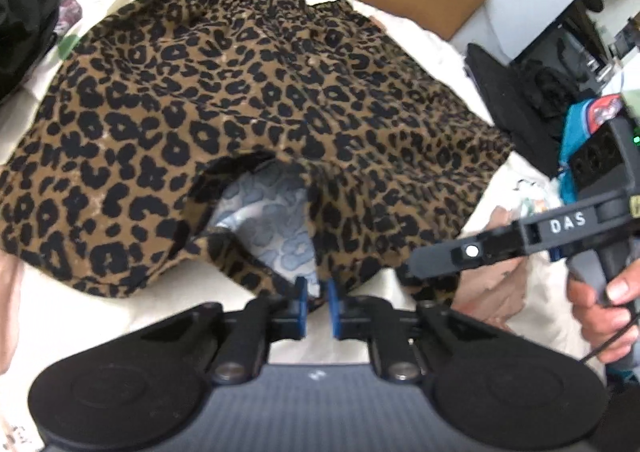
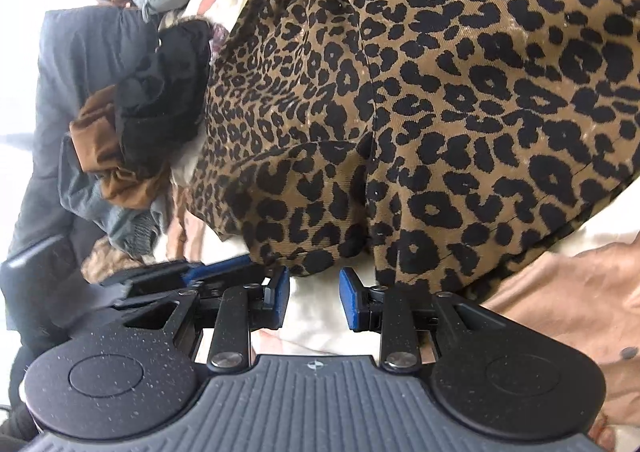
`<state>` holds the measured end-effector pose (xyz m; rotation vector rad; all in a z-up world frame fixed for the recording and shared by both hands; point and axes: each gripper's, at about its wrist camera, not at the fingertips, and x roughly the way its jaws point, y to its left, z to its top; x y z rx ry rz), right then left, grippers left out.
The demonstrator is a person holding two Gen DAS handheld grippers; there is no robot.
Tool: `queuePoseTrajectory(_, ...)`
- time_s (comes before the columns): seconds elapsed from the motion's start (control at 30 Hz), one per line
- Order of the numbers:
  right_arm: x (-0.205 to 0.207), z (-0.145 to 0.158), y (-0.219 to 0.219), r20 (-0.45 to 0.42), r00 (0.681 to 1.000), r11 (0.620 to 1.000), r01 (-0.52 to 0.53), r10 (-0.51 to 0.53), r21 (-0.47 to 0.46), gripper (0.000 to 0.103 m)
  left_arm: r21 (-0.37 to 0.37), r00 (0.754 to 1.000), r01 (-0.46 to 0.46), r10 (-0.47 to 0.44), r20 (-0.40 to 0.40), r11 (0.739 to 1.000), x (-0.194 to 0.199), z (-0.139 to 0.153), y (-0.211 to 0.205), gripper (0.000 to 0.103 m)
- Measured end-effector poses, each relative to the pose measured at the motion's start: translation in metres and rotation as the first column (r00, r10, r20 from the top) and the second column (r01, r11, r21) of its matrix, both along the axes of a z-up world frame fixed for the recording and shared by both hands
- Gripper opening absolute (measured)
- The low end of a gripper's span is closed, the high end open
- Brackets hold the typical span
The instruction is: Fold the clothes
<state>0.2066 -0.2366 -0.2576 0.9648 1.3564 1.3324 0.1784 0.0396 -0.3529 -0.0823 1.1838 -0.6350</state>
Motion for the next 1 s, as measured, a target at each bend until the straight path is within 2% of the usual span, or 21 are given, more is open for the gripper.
queuePoseTrajectory(0.1,0.002,-0.006,0.001,-0.065,0.998,1.000,0.014,-0.013,0.016,0.034,-0.011,1.000,0.014,-0.014,-0.002,1.000,0.001,-0.002,-0.002,0.008)
queuePoseTrajectory(0.27,0.000,-0.011,0.008,-0.156,0.988,0.999,-0.007,0.014,0.049,0.035,-0.044,0.999,0.025,-0.026,-0.023,0.999,-0.004,-0.001,-0.003,0.003)
queuePoseTrajectory(0.33,-0.001,-0.014,0.011,-0.198,0.980,0.998,-0.017,0.028,0.055,0.038,-0.060,0.999,0.024,-0.026,-0.040,0.998,-0.007,-0.001,-0.001,0.003)
queuePoseTrajectory(0.37,-0.001,-0.016,0.012,-0.217,0.975,0.998,-0.023,0.034,0.054,0.042,-0.062,0.999,0.026,-0.029,-0.044,0.998,-0.009,-0.001,-0.002,0.003)
queuePoseTrajectory(0.53,-0.001,-0.027,0.017,-0.329,0.943,0.997,-0.030,0.050,0.064,0.042,-0.099,0.997,0.051,-0.056,-0.045,0.994,-0.014,0.005,-0.007,0.002)
queuePoseTrajectory(0.77,-0.011,-0.043,0.019,-0.436,0.897,0.995,-0.041,0.074,0.086,0.041,-0.152,0.994,0.069,-0.080,-0.069,0.986,-0.021,0.005,-0.018,0.002)
queuePoseTrajectory(0.83,-0.012,-0.045,0.019,-0.443,0.893,0.995,-0.043,0.080,0.093,0.035,-0.152,0.993,0.079,-0.090,-0.070,0.985,-0.022,0.005,-0.020,0.002)
queuePoseTrajectory(0.87,-0.013,-0.046,0.019,-0.445,0.891,0.994,-0.044,0.083,0.096,0.021,-0.152,0.993,0.084,-0.096,-0.070,0.985,-0.023,0.005,-0.020,0.003)
queuePoseTrajectory(1.0,-0.013,-0.046,0.019,-0.435,0.896,0.993,-0.052,0.092,0.104,0.011,-0.161,0.990,0.086,-0.102,-0.094,0.983,-0.020,0.004,-0.017,0.004)
